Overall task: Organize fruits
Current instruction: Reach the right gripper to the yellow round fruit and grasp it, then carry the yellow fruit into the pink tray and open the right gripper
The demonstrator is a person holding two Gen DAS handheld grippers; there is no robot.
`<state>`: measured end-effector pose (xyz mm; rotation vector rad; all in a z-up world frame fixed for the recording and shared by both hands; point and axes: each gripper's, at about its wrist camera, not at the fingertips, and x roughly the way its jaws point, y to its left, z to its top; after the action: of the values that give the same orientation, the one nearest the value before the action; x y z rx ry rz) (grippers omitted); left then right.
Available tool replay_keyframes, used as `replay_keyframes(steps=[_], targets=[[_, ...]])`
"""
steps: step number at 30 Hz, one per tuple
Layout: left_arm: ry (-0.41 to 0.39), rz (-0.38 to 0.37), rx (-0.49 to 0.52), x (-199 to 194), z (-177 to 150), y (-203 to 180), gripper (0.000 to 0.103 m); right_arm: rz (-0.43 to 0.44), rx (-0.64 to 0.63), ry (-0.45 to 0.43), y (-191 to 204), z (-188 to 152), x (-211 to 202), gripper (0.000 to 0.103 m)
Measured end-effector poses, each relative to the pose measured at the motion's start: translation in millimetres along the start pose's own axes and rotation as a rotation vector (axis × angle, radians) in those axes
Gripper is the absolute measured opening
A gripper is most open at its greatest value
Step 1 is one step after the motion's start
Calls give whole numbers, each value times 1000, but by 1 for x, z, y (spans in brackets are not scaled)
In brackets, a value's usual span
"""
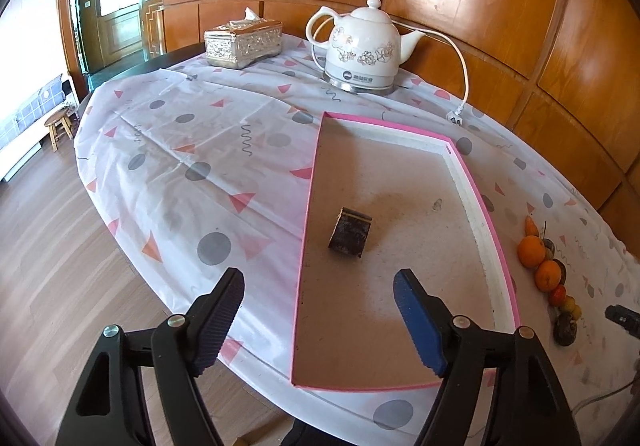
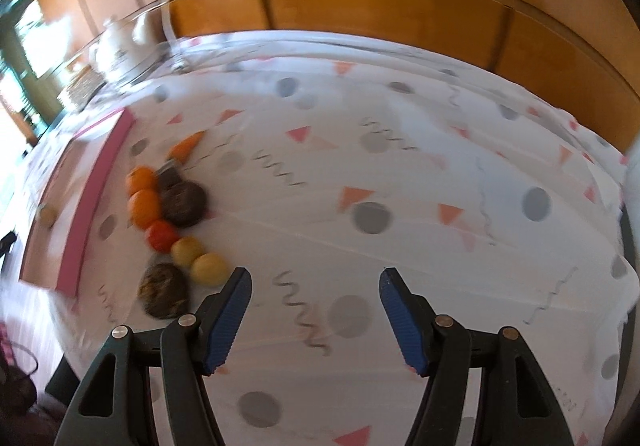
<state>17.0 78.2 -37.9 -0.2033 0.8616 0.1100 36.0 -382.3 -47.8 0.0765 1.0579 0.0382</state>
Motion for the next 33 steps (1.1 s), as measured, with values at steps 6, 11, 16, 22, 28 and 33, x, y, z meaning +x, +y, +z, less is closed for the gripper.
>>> replay_keyframes(steps=[6, 11, 16, 22, 28, 33], targets=[[-2, -11, -2, -2, -5, 0, 78, 45, -105, 14, 32, -3, 8, 58], [4, -23, -4, -1, -8, -1, 79, 60, -89, 34, 44, -1, 19, 50], [-6, -29, -9, -3, -8, 0, 79, 71, -63, 63, 49, -1, 33, 48], [-19, -27, -23, -8, -10, 3, 85, 85, -37, 85, 54, 3, 49, 41], [-10, -20, -35, -5, -11, 6, 85, 78, -60, 84, 65, 5, 59, 29], [-9, -14, -41, -4, -10, 7, 86, 50, -28, 56, 61, 3, 51, 29]])
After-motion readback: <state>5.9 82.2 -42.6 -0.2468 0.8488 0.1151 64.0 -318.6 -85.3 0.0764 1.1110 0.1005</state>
